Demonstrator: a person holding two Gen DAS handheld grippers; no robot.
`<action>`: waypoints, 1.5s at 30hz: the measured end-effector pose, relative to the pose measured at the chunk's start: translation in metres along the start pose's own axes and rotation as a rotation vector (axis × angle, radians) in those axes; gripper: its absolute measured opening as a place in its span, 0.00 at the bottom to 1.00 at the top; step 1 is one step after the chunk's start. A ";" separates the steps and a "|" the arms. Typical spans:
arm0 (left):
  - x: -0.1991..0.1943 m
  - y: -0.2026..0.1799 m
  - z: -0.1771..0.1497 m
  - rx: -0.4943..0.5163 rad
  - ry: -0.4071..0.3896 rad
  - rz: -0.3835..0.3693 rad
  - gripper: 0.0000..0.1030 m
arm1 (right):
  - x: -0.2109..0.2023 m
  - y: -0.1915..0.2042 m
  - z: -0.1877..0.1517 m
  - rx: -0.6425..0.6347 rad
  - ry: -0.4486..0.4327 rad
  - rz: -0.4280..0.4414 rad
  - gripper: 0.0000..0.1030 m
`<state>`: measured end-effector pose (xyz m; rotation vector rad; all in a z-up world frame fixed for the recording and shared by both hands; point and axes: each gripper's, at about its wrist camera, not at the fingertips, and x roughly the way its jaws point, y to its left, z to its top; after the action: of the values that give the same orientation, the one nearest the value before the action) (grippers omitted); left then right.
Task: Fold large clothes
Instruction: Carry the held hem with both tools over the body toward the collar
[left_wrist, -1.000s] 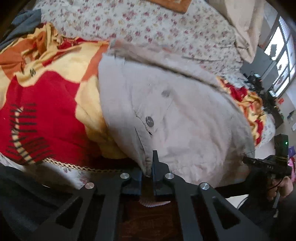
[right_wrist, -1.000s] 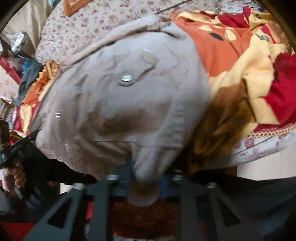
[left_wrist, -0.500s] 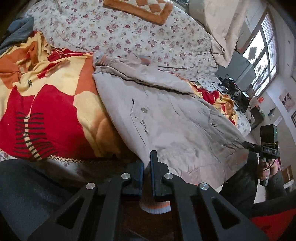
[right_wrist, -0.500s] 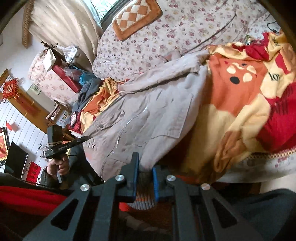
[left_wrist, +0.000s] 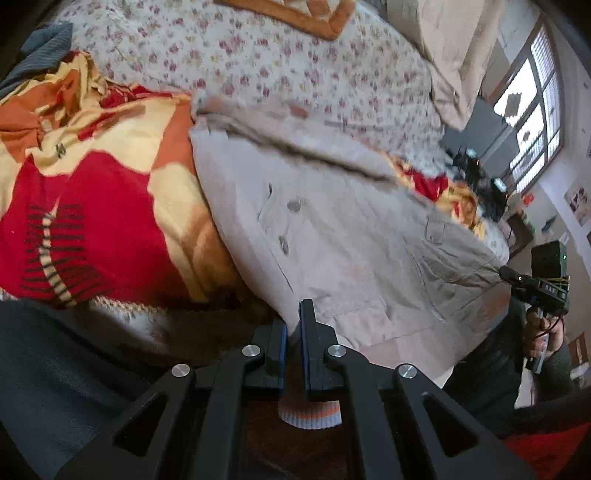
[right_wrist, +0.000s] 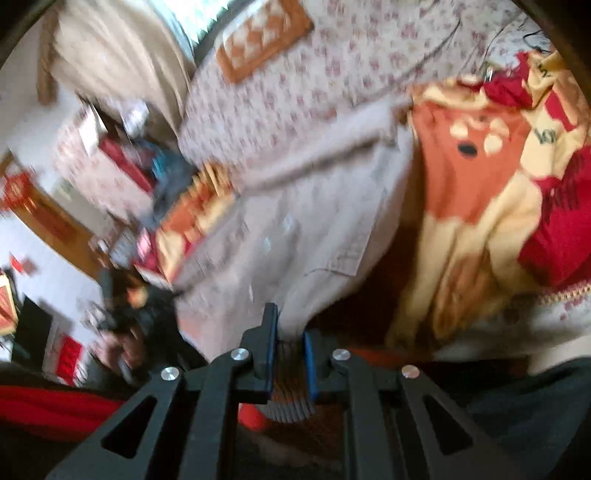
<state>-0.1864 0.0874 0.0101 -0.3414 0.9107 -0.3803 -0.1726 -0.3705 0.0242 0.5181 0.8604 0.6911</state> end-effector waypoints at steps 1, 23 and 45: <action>-0.004 0.000 0.006 -0.011 -0.025 -0.012 0.00 | -0.007 0.000 0.008 0.008 -0.054 0.012 0.12; 0.064 0.021 0.231 0.003 -0.260 0.169 0.00 | 0.103 -0.017 0.226 -0.130 -0.294 -0.361 0.12; 0.226 0.109 0.303 -0.148 -0.090 0.270 0.07 | 0.254 -0.122 0.309 0.055 -0.219 -0.549 0.31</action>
<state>0.2044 0.1179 -0.0234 -0.3629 0.8853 -0.0488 0.2393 -0.3091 -0.0135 0.3723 0.7688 0.1065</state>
